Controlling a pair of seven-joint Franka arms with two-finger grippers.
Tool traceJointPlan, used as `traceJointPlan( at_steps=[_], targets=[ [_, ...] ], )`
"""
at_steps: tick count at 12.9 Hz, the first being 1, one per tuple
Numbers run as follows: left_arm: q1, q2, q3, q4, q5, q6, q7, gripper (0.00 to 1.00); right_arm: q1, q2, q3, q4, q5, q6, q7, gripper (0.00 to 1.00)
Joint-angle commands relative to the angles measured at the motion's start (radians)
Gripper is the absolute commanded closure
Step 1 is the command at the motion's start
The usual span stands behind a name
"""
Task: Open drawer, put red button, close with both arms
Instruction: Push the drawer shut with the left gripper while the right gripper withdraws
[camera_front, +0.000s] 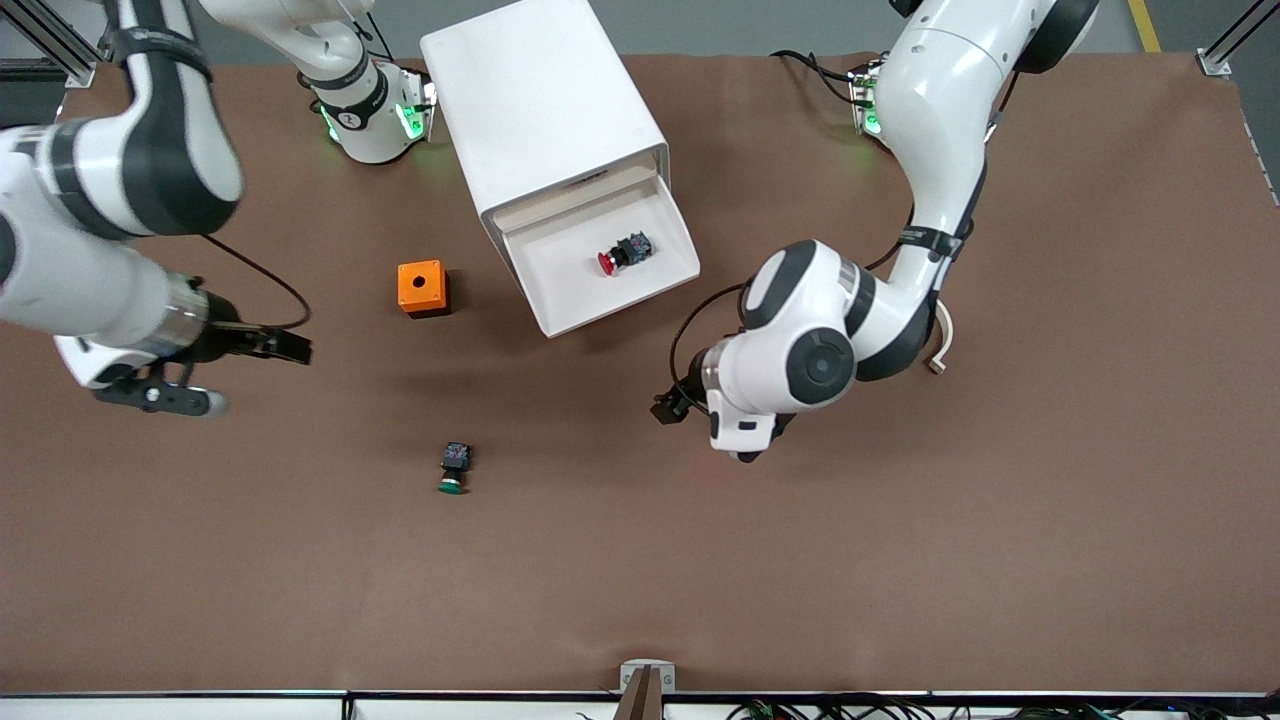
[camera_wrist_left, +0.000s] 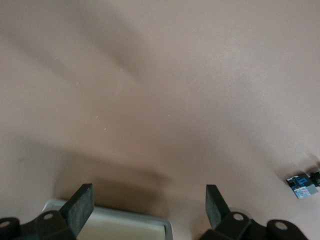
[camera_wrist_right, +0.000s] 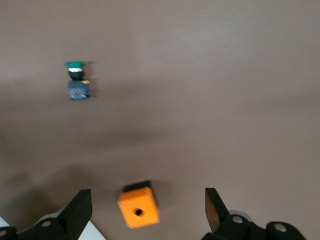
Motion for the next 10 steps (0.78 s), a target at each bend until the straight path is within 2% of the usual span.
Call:
traceJointPlan(
  at_steps=[1,4,7,10],
  targets=[
    [-0.039,-0.057,0.006,-0.096,0.082,0.071,0.025,0.01,-0.048,-0.009,0.025,0.135,-0.063,-0.174,-0.065,0.00],
    [-0.093,-0.090,0.004,-0.168,0.166,0.125,0.025,0.01,-0.085,-0.007,0.024,0.225,-0.071,-0.247,-0.156,0.00],
    [-0.162,-0.117,0.004,-0.233,0.202,0.123,0.025,0.01,-0.102,-0.008,0.027,0.244,-0.077,-0.250,-0.151,0.00],
    [-0.199,-0.147,-0.019,-0.285,0.205,0.123,0.025,0.01,-0.105,-0.011,0.022,0.334,-0.076,-0.320,-0.147,0.00]
  ],
)
